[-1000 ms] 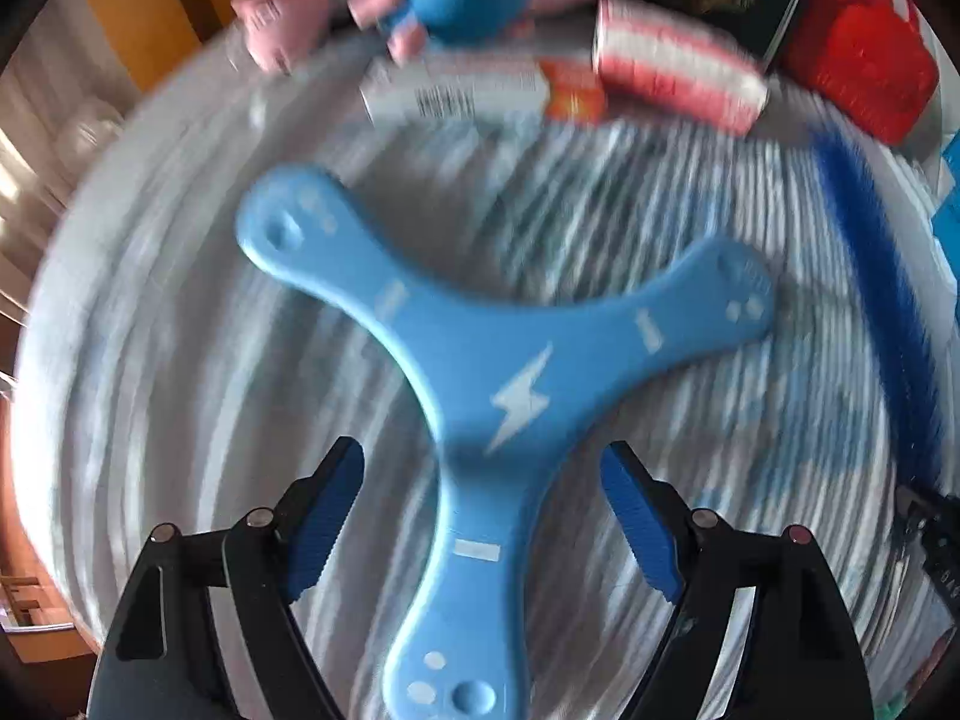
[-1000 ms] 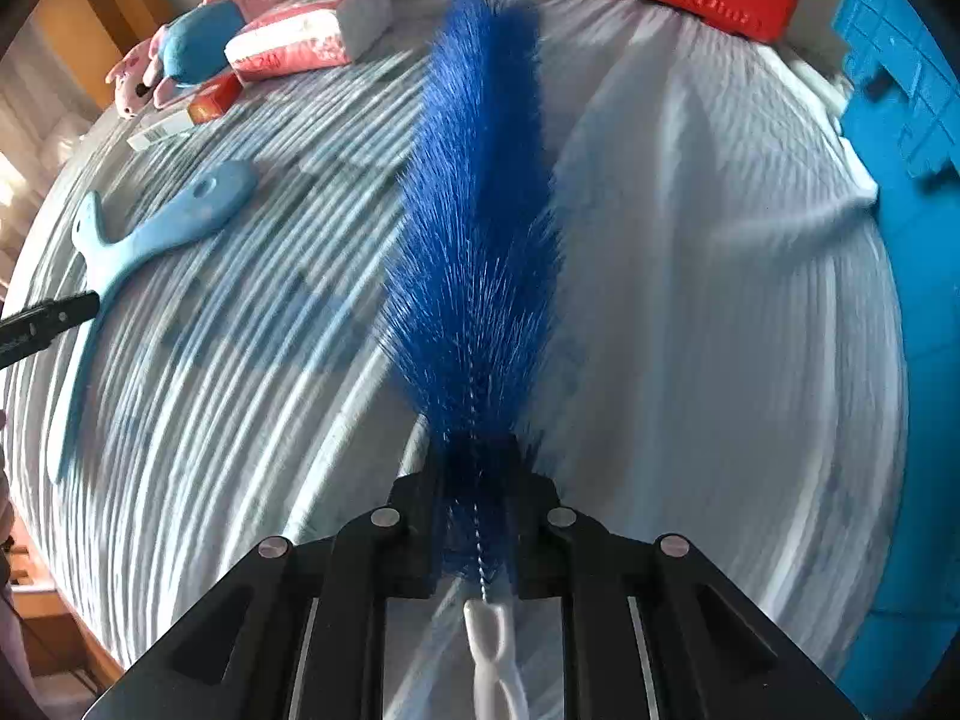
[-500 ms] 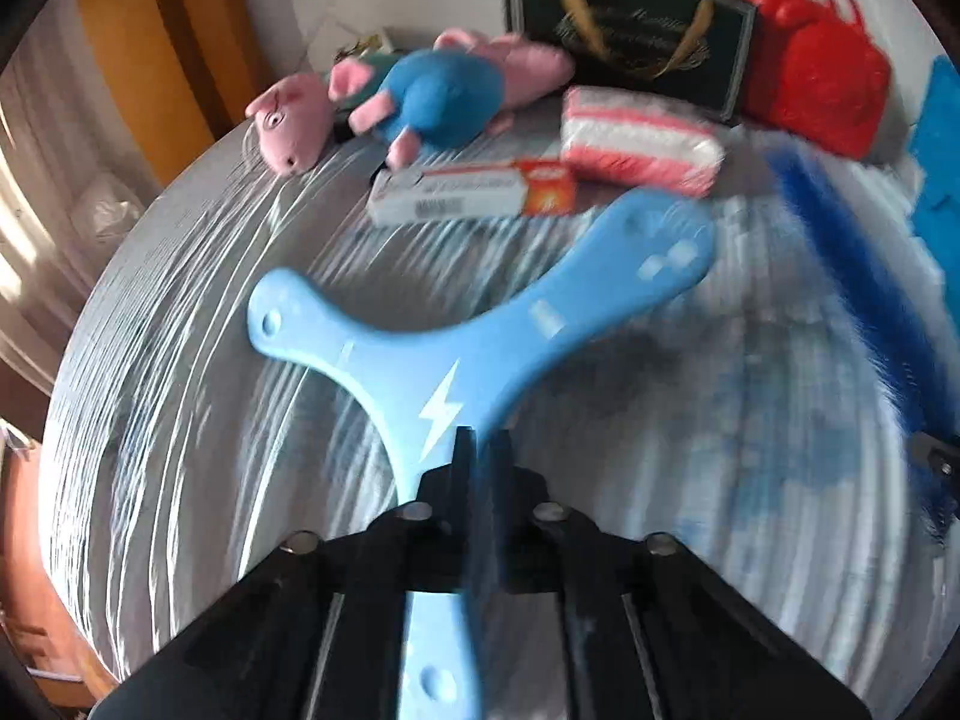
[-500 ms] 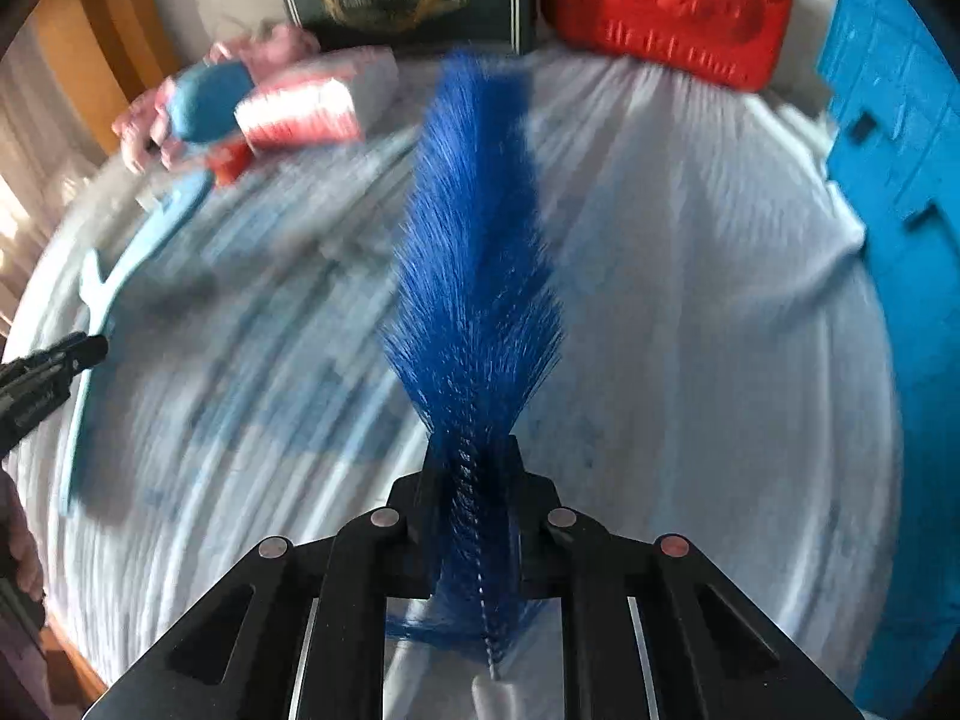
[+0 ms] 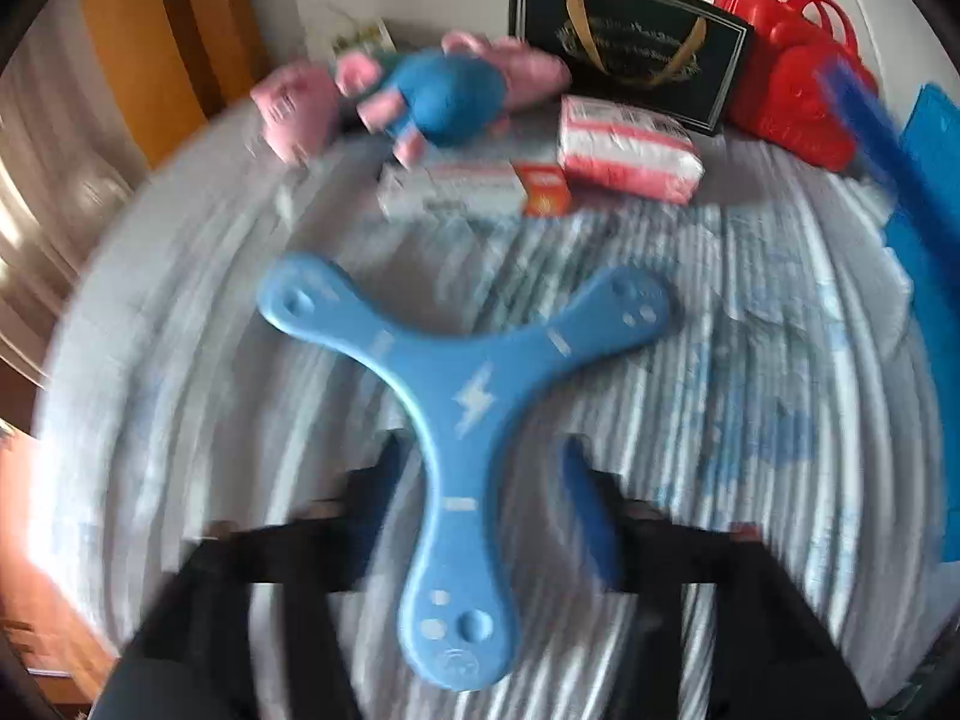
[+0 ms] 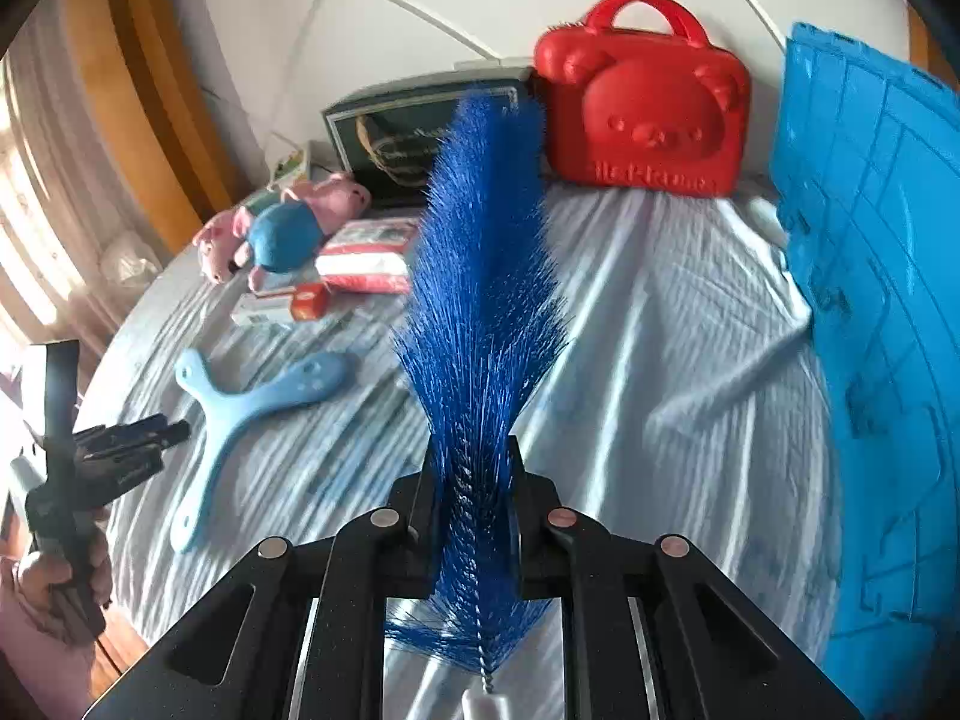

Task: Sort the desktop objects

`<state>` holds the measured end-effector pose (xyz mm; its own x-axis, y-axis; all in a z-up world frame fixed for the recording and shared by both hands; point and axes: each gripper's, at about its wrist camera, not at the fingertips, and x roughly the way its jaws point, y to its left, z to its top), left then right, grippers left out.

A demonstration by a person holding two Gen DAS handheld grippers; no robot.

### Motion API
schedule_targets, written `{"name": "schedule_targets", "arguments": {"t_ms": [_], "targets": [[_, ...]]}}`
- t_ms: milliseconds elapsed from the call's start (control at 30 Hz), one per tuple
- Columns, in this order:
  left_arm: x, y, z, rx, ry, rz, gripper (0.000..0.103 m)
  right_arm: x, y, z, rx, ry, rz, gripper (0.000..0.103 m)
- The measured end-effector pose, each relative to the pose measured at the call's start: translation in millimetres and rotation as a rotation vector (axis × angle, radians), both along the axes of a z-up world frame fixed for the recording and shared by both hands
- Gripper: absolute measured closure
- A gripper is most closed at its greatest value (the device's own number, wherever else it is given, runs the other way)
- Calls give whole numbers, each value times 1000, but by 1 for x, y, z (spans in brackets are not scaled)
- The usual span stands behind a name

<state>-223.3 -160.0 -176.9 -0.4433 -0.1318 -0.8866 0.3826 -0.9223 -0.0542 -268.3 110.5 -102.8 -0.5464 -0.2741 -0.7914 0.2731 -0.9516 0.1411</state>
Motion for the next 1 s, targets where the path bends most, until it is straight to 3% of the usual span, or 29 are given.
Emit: {"name": "schedule_targets", "arguments": {"t_ms": [33, 233, 367, 433, 467, 500, 600, 667, 733, 767, 833, 933, 1000], "targets": [[0, -3, -4, 17, 2, 4, 29, 0, 1, -6, 3, -16, -2, 87], [-16, -23, -47, -6, -56, 53, 29, 3, 8, -49, 29, -108, -7, 87], [-26, -33, -57, -44, 14, 81, 13, 4, 9, -68, 44, -144, -5, 87], [-35, -39, -58, -49, 21, 90, 13, 4, 8, -75, 49, -151, -4, 87], [-41, -42, -56, -57, 40, 99, 34, 3, 6, -78, 51, -153, -1, 87], [-44, -43, -54, -68, 56, 100, 44, 2, 5, -79, 54, -154, 3, 87], [-50, -45, -50, -81, 67, 105, 51, 0, -1, -80, 55, -149, 19, 87], [-44, -35, -39, -131, 101, 80, 72, -1, -6, -76, 56, -137, 32, 87], [-39, -28, -28, -165, 129, 65, 85, 0, -10, -73, 58, -126, 44, 87], [-35, -25, -20, -137, 155, 49, 103, 0, -11, -70, 58, -119, 51, 87], [-31, -27, -11, -93, 176, 42, 103, -1, -14, -66, 54, -110, 56, 87], [-21, -29, 0, -111, 201, 56, 103, -2, -16, -59, 47, -95, 64, 87], [-23, -38, -2, -137, 155, 86, 103, -2, -20, -56, 49, -87, 78, 87]]}}
